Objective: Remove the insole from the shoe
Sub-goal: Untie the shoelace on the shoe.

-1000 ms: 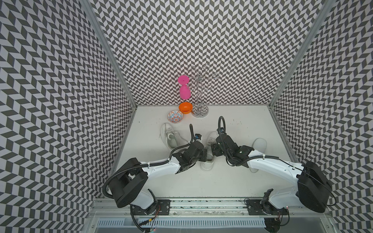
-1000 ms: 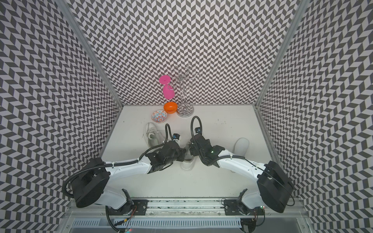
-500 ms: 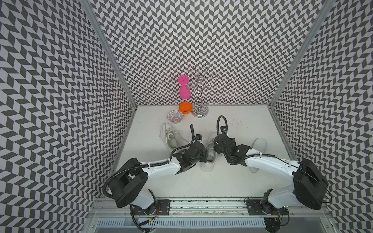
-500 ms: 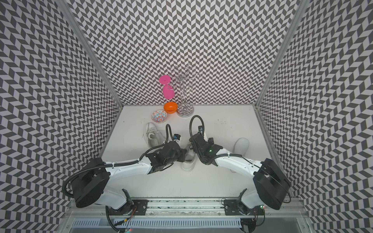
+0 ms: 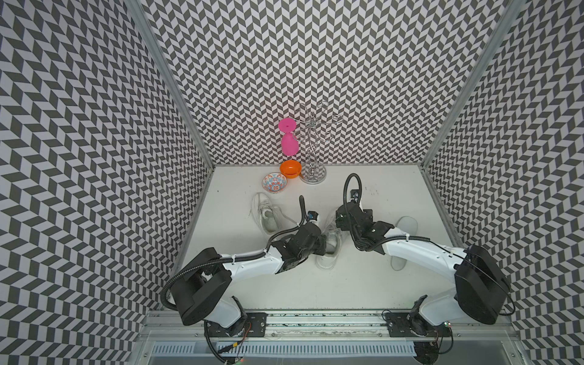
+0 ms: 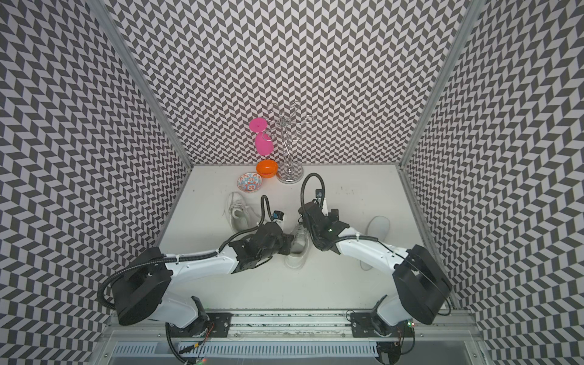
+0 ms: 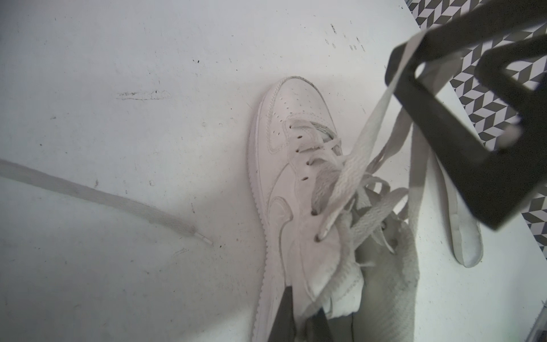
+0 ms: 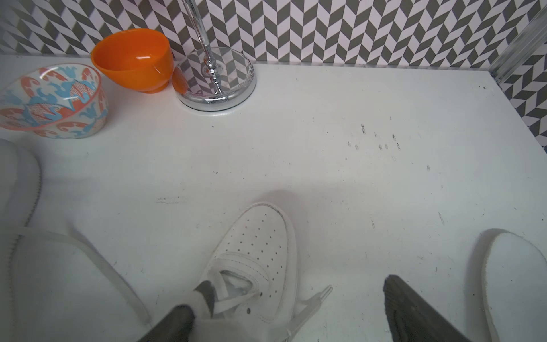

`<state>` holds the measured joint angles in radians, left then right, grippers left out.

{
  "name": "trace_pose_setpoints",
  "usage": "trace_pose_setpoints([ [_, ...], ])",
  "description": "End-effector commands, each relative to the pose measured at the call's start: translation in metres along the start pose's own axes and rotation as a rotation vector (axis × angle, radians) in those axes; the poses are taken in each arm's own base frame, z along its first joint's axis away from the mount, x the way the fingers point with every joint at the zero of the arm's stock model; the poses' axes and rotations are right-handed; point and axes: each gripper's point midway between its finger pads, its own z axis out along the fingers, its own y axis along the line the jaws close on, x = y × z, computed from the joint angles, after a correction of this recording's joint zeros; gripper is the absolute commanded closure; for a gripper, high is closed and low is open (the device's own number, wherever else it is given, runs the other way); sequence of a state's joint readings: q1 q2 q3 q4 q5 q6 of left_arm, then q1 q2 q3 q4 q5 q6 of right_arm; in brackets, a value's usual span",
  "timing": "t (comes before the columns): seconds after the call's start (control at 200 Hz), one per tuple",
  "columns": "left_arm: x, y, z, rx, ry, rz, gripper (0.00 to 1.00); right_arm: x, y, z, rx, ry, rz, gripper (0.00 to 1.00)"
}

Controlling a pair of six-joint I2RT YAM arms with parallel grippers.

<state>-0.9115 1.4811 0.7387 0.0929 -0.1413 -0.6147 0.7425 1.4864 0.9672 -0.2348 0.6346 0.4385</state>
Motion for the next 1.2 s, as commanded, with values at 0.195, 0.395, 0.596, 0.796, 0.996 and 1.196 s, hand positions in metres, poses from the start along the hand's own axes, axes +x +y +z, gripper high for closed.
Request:
trace_pose_setpoints([
  [0.195, -0.022, -0.022, -0.010, 0.079, -0.086, -0.009, 1.00, -0.064, -0.033, 0.023, 0.034, -0.099, 0.163, 0.08],
  [0.395, -0.023, -0.023, -0.012, 0.080, -0.090, -0.010, 1.00, -0.083, -0.058, 0.051, 0.038, -0.091, 0.201, 0.07],
  [0.596, -0.024, -0.022, -0.015, 0.077, -0.095, -0.010, 1.00, -0.099, -0.081, 0.071, 0.085, -0.075, 0.198, 0.05],
  [0.796, -0.023, -0.023, -0.014, 0.081, -0.092, -0.009, 1.00, -0.107, -0.101, 0.072, 0.105, -0.051, 0.236, 0.04],
  [0.996, -0.024, -0.023, -0.014, 0.081, -0.099, -0.010, 1.00, -0.078, -0.072, 0.035, -0.043, 0.031, 0.190, 0.06],
  [1.196, -0.027, -0.024, -0.014, 0.087, -0.110, -0.008, 1.00, -0.035, -0.027, -0.022, -0.192, 0.047, 0.105, 0.09],
])
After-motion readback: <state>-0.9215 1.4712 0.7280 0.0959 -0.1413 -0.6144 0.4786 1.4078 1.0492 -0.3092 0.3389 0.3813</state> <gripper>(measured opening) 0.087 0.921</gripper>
